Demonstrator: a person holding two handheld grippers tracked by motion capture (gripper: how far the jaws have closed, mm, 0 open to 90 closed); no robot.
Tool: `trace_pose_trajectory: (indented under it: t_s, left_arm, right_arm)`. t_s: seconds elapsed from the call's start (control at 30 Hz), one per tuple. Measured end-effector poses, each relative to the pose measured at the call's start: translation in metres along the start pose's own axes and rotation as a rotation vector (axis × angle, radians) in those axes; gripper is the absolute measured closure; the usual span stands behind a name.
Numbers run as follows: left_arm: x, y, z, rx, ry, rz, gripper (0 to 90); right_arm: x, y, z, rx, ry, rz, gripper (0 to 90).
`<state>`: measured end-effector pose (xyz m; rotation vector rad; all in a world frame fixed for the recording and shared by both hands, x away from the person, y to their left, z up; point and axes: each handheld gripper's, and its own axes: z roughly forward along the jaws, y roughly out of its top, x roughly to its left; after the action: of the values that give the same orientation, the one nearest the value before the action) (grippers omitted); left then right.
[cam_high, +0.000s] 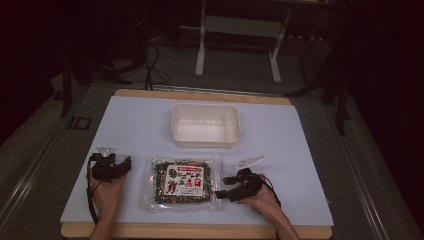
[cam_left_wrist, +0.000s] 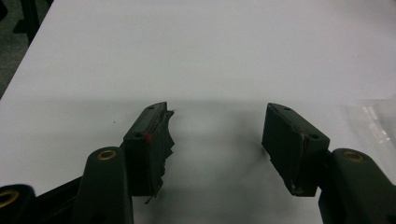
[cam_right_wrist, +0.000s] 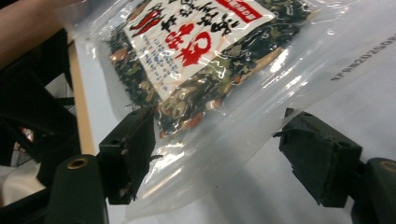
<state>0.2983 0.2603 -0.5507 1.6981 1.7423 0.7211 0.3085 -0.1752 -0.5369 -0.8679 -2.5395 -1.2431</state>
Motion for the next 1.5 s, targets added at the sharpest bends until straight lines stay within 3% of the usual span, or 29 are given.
trace_pose_trajectory:
  t_s: [0.23,0.47,0.8,0.97,1.07,1.3,1.5]
  left_arm:
    - [0.0,0.0,0.0,0.001,0.0,0.004,41.3]
    - [0.0,0.0,0.0,0.001,-0.002,0.005,41.2]
    - [0.0,0.0,0.0,0.003,-0.002,0.008,41.2]
    - [0.0,0.0,0.0,0.003,-0.003,0.01,41.2]
    - [-0.001,0.0,0.0,0.003,-0.002,0.01,41.2]
    - [-0.001,0.0,0.0,0.004,-0.002,0.013,41.1]
    - [-0.001,0.0,0.0,0.004,-0.003,0.011,41.1]
  right_arm:
    - [-0.009,0.01,0.007,-0.017,-0.025,0.017,31.2]
    - [-0.019,0.014,0.009,-0.041,-0.06,0.052,30.1]
    - [-0.03,0.023,0.018,-0.048,-0.023,0.093,30.3]
    - [-0.03,0.03,0.025,-0.033,-0.003,0.087,34.8]
    - [-0.028,0.033,0.029,-0.024,-0.005,0.079,41.4]
    - [-0.029,0.035,0.036,-0.012,-0.005,0.088,70.5]
    - [-0.027,0.041,0.041,0.0,-0.015,0.118,80.9]
